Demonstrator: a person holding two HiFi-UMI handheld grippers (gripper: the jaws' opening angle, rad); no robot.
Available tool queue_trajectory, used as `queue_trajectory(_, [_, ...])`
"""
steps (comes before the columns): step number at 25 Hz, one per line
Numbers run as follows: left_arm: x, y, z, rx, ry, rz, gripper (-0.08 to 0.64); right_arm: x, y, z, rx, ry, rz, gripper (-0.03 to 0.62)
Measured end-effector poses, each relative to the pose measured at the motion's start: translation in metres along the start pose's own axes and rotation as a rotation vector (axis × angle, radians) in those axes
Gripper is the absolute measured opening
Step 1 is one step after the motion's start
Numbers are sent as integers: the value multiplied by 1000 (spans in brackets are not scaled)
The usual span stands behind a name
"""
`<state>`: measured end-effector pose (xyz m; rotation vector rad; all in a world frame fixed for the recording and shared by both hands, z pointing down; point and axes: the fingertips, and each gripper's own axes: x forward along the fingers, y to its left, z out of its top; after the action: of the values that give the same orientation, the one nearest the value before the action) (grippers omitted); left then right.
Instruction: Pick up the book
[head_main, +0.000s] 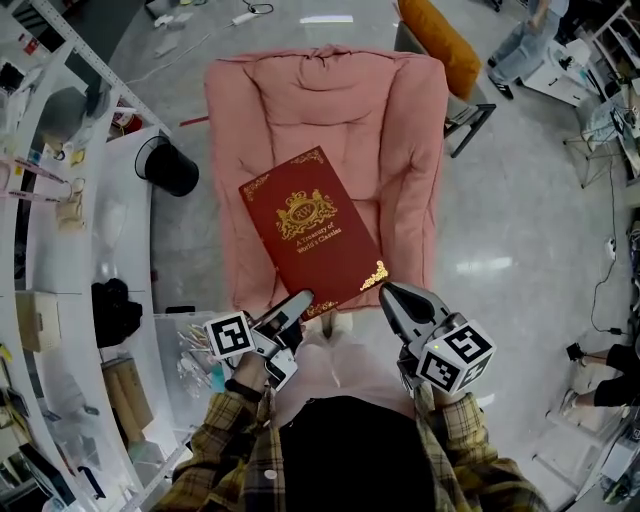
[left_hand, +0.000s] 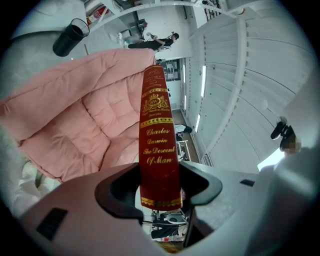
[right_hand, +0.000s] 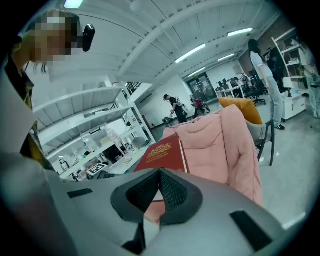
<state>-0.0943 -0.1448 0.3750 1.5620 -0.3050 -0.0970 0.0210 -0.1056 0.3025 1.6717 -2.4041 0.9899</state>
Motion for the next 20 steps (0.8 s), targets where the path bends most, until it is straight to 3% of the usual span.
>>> queue_trajectory(11, [-16,-69,7,64,-80,-28,244,-16,10,-11,-14,13,4,17])
queue_trajectory(20, [-16,-79,-10,41,-89,-32,243,-35,12,-20,-6,21,5,17])
